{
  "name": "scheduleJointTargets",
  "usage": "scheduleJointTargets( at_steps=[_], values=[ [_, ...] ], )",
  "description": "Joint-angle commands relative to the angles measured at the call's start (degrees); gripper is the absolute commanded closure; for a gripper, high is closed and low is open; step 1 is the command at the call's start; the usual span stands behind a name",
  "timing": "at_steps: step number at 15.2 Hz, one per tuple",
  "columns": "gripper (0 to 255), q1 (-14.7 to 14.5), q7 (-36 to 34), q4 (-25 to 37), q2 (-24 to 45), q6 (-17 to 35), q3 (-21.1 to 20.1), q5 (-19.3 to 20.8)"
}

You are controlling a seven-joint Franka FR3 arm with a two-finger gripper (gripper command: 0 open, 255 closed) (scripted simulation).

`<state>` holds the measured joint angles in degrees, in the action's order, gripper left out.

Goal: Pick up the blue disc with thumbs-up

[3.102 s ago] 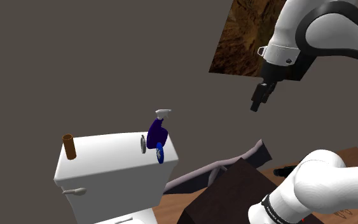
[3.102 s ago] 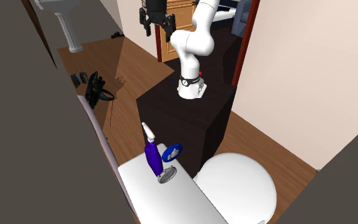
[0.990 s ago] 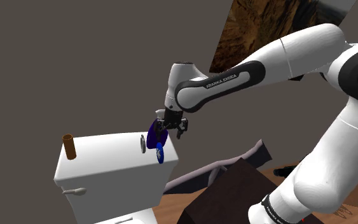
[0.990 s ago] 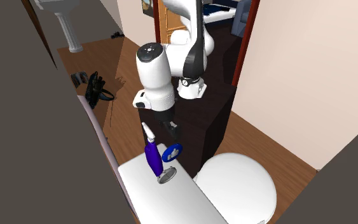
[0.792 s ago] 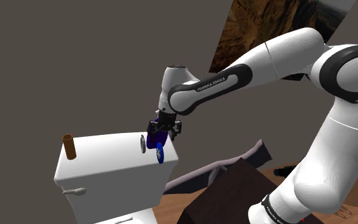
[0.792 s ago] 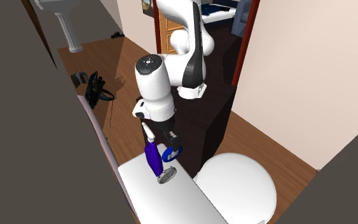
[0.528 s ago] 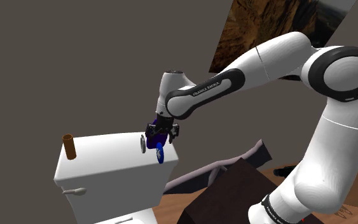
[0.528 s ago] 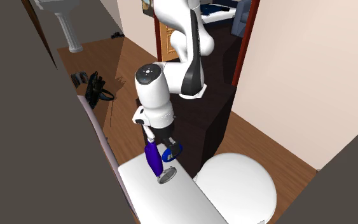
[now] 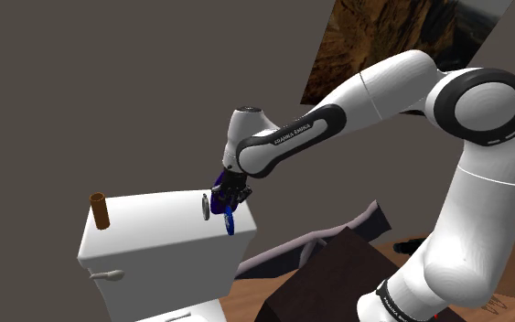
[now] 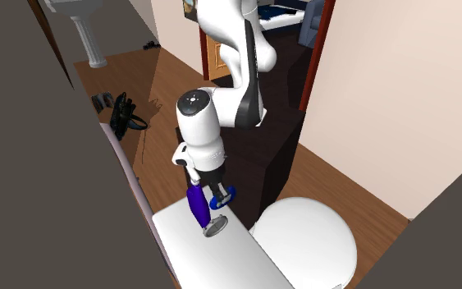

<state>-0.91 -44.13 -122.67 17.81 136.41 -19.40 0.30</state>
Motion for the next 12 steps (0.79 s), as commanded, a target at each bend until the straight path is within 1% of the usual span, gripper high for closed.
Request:
scheduleJointTargets(
  at_steps=[1,6,7,12],
  values=[
    [255,-0.2,-0.1,-0.6,0.6,-0.2,-0.1,-0.1],
    [255,-0.2,-0.1,-0.2,0.9,-0.3,0.0,0.1],
    [255,0.2,0.4,-0.4,0.5,-0.5,0.0,-0.1],
    [255,0.6,0.9,0.1,-2.4,-3.8,-0.5,-1.2]
  ],
)
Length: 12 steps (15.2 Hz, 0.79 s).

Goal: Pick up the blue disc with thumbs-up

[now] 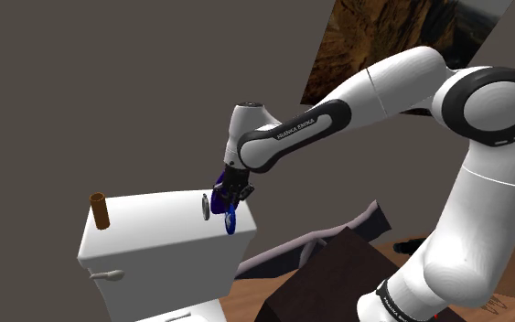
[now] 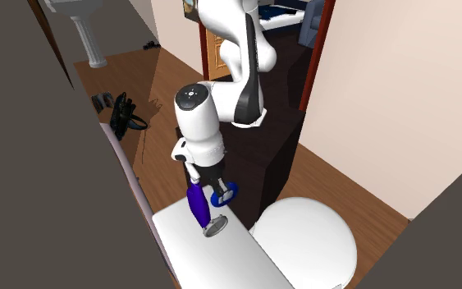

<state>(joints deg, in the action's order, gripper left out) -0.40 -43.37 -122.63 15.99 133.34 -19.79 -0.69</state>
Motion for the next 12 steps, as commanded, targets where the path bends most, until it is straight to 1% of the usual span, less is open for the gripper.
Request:
scheduleJointTargets(
  at_steps=[1,10,12],
  values=[
    [255,0.2,0.2,0.2,-1.1,-1.4,-0.2,-0.5],
    [255,0.7,1.0,2.1,-5.6,-7.7,-0.7,-2.1],
    [255,0.8,1.0,2.2,-5.7,-7.8,-0.7,-2.2]
  ],
)
